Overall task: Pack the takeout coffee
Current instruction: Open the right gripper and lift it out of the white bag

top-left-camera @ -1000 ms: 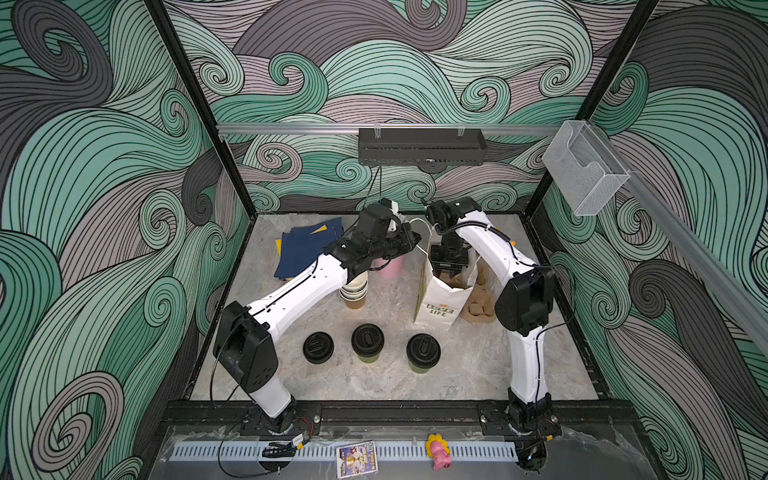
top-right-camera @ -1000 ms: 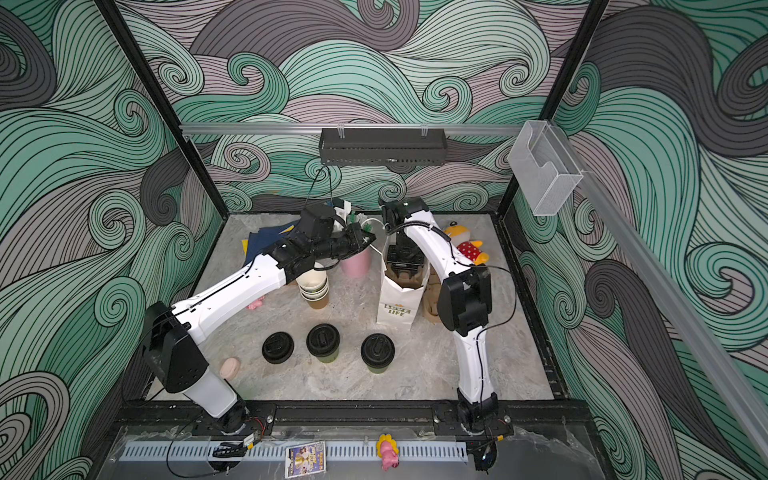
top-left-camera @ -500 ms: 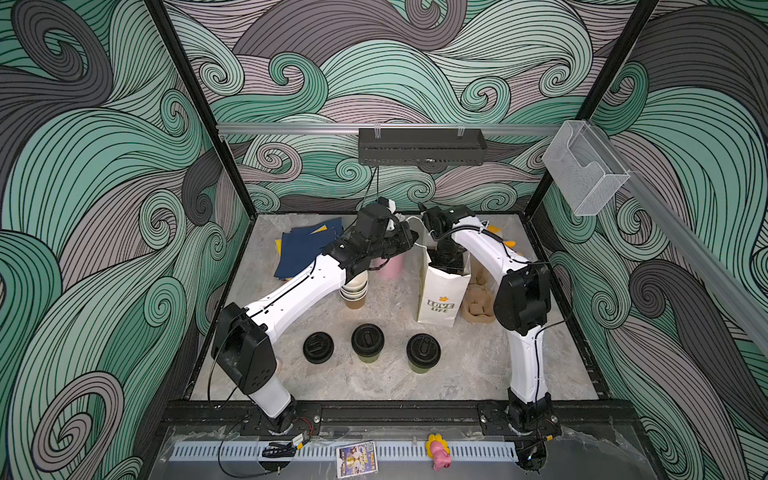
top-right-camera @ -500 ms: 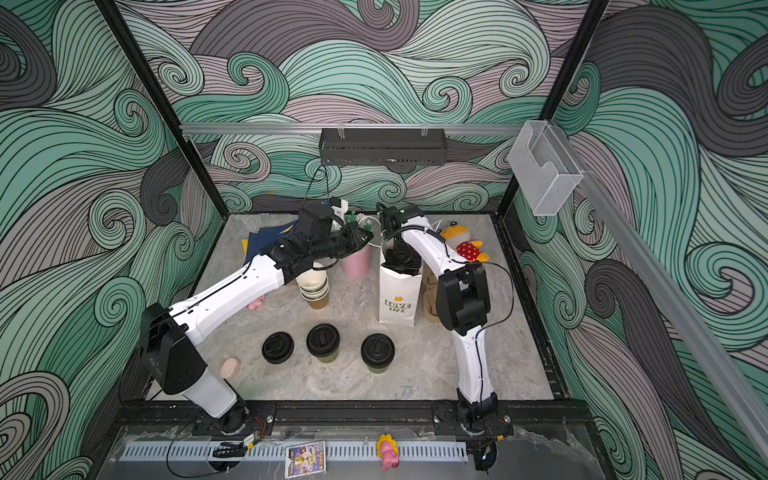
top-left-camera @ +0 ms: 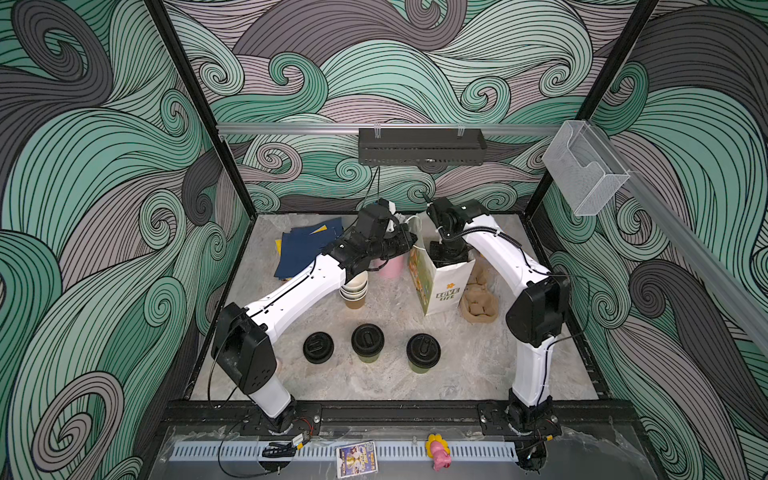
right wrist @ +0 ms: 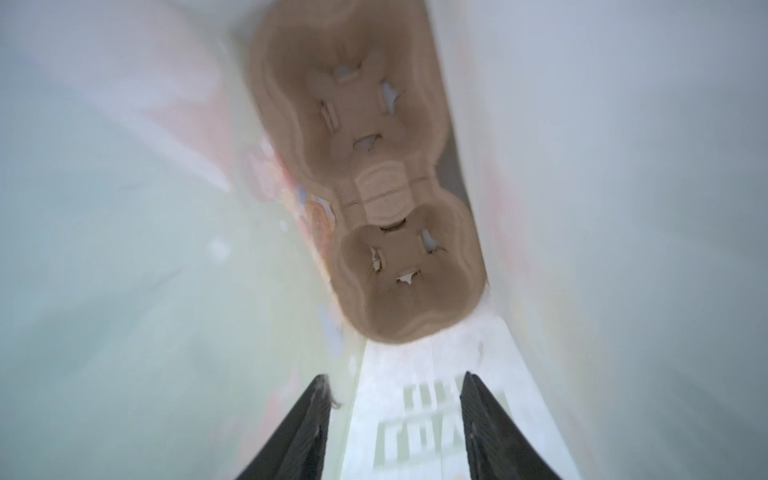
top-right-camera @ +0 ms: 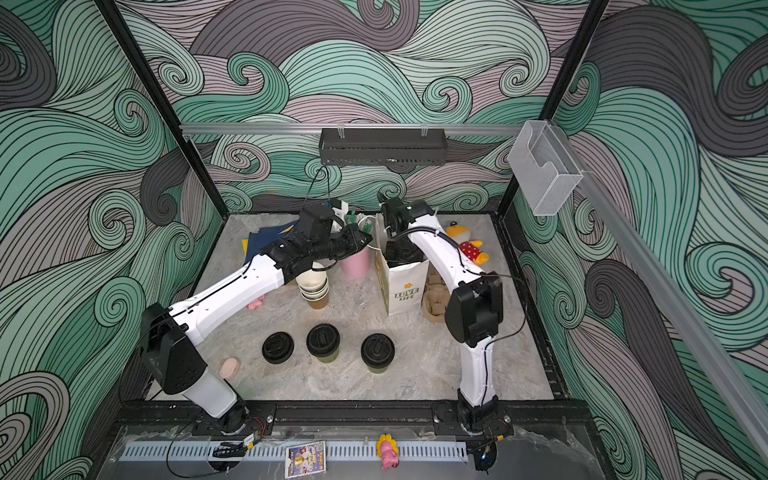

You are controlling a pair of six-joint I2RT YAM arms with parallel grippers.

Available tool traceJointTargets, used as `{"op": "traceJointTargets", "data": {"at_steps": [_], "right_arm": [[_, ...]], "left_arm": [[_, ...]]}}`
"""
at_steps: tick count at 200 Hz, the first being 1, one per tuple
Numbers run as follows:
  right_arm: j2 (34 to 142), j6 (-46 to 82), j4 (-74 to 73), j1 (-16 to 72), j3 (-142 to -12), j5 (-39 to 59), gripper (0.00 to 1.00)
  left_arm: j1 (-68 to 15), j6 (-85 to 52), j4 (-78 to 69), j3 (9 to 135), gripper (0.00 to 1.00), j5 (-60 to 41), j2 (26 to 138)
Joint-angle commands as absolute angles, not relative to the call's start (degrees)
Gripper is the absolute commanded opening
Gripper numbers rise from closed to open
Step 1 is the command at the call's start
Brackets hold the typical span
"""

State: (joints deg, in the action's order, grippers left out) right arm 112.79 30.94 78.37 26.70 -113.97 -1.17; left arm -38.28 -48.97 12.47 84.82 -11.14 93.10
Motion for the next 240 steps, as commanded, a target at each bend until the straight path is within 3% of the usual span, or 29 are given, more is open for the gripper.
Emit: {"op": "traceJointTargets", "data": {"at_steps": [1,71,98,124,162,206,240], "right_arm": [[110.73,32.08,76.81,26.98,-112.81,-3.06,0.52],[103.44,26.14,68.73,27.25,-115.55,1.02,0.49],[98.48,20.06,68.39,27.20,-118.54,3.44,0.49],[91.93,15.72,70.76,26.94,-116.69,-0.81,0.52],[84.18,14.49,72.55,23.07,-107.21,-6.72,0.67],[88.83,13.48,74.64,18.90,-104.78,1.75,0.68],[93.55,12.94,73.98,18.92,-107.12,-1.29,0.53]], "left_arm": [[-38.22,-46.58,13.94,84.99,0.00,-11.88,91.35],[-38.23,-46.43,13.87,85.16,0.01,-11.07,91.15],[-38.18,-46.32,13.74,85.70,0.22,-10.99,91.08],[-38.23,-45.87,13.21,86.17,0.42,-11.25,90.88],[-38.23,-46.05,12.08,86.90,0.58,-11.65,90.61],[-38.14,-47.58,15.85,87.76,0.58,-9.54,90.39],[-38.06,-47.97,16.53,88.30,0.47,-9.62,90.44]]}}
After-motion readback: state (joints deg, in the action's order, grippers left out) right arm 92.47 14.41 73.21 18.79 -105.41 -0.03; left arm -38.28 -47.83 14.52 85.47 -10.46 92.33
